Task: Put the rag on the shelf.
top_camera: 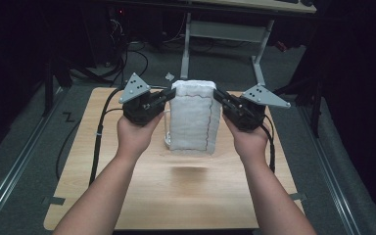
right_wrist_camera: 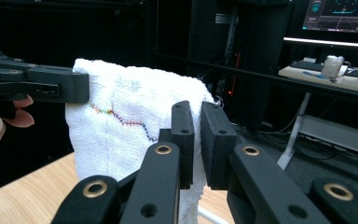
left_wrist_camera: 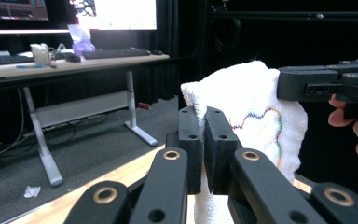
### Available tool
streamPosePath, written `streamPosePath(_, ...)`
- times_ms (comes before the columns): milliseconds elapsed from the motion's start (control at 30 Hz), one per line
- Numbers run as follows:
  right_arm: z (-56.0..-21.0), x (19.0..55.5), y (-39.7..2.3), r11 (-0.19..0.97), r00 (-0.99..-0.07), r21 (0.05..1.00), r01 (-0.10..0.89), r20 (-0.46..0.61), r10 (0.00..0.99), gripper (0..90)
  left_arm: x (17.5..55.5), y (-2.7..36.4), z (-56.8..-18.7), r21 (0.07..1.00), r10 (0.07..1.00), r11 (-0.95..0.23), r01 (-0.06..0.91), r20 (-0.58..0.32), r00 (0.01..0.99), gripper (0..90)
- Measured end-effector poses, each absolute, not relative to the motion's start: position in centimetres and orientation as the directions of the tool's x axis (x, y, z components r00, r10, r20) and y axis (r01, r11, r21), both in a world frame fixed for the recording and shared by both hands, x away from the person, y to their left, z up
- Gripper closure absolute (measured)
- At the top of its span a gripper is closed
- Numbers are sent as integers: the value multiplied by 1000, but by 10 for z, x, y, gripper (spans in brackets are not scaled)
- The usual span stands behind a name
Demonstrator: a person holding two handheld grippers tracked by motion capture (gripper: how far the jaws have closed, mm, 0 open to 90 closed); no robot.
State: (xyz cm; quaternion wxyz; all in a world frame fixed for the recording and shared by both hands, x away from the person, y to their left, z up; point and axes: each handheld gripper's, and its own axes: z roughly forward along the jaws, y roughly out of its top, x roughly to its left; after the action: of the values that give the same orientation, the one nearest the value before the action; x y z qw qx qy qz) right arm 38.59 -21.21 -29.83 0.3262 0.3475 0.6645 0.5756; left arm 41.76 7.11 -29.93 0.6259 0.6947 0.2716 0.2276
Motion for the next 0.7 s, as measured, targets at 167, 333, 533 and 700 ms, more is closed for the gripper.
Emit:
streamPosePath(167, -297, 400, -212, 89, -538, 992, 88, -28, 843, 846, 431, 68, -293, 993, 677, -75, 88, -14, 736, 867)
streamPosePath(333, -294, 416, -213, 75, -536, 992, 97, -12, 844, 846, 446, 65, -291, 993, 687, -73, 93, -18, 727, 867)
streamPosePath(533, -290, 431, -215, 64, -534, 992, 113, 7, 845, 846, 460, 64, -289, 993, 687, -54, 100, -36, 726, 867)
streamPosePath(700, -287, 443, -214, 78, -524, 990, 118, -5, 852, 846, 472, 62, -286, 993, 703, -63, 99, -27, 711, 867)
